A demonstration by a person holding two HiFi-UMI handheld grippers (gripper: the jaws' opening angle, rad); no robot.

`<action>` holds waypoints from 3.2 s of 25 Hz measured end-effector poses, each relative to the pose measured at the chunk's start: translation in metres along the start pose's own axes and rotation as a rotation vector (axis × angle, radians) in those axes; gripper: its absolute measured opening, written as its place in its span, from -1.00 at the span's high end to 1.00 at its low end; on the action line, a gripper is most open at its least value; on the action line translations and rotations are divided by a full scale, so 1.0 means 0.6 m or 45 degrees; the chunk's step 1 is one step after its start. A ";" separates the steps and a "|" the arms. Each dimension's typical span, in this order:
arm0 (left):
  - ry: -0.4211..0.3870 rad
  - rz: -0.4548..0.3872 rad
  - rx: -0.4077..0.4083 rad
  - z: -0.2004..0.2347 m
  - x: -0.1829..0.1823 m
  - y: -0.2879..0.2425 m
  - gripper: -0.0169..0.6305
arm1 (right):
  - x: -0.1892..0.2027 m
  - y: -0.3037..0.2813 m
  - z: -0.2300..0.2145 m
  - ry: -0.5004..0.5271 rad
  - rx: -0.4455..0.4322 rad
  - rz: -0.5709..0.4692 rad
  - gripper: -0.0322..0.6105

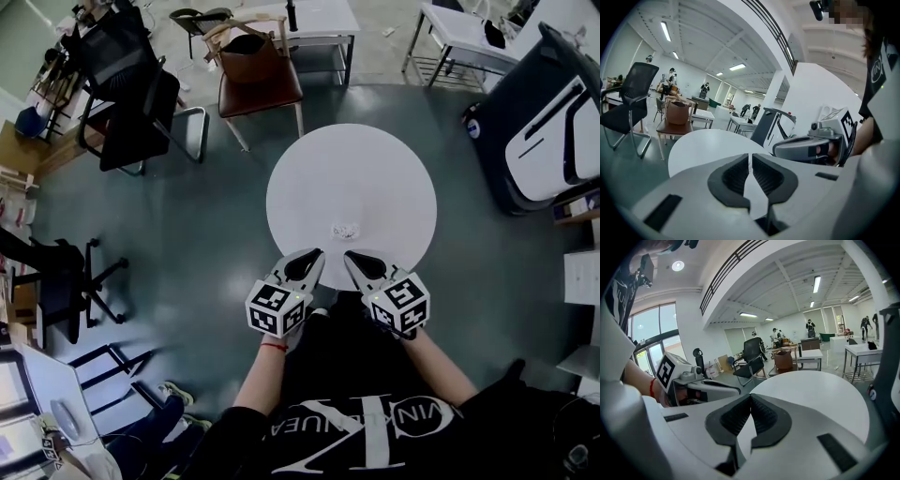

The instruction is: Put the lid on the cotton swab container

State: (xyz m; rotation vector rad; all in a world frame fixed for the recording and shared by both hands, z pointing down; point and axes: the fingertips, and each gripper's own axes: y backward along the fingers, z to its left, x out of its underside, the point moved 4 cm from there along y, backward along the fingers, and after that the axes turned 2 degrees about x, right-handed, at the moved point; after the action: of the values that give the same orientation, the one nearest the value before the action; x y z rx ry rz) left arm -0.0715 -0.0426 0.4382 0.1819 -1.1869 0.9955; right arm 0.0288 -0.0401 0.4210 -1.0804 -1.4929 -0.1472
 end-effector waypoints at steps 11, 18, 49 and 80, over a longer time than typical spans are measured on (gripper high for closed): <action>-0.015 0.140 0.058 0.020 0.024 -0.076 0.91 | 0.000 -0.030 -0.065 0.000 -0.006 0.100 0.89; -0.009 0.221 0.044 0.041 0.045 -0.109 0.77 | 0.012 -0.041 -0.087 -0.002 -0.055 0.164 0.89; -0.624 0.598 0.259 0.069 0.093 -0.208 0.30 | 0.020 -0.072 -0.176 -0.110 0.031 0.172 0.83; -0.794 0.679 0.210 0.073 0.107 -0.218 0.26 | 0.015 -0.152 -0.241 -0.354 -0.180 0.170 0.49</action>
State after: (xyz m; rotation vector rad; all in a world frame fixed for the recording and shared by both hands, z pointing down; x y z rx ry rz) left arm -0.0054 -0.1099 0.5574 0.3324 -1.7731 1.5750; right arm 0.0726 -0.1792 0.5110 -1.3533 -1.6698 -0.0079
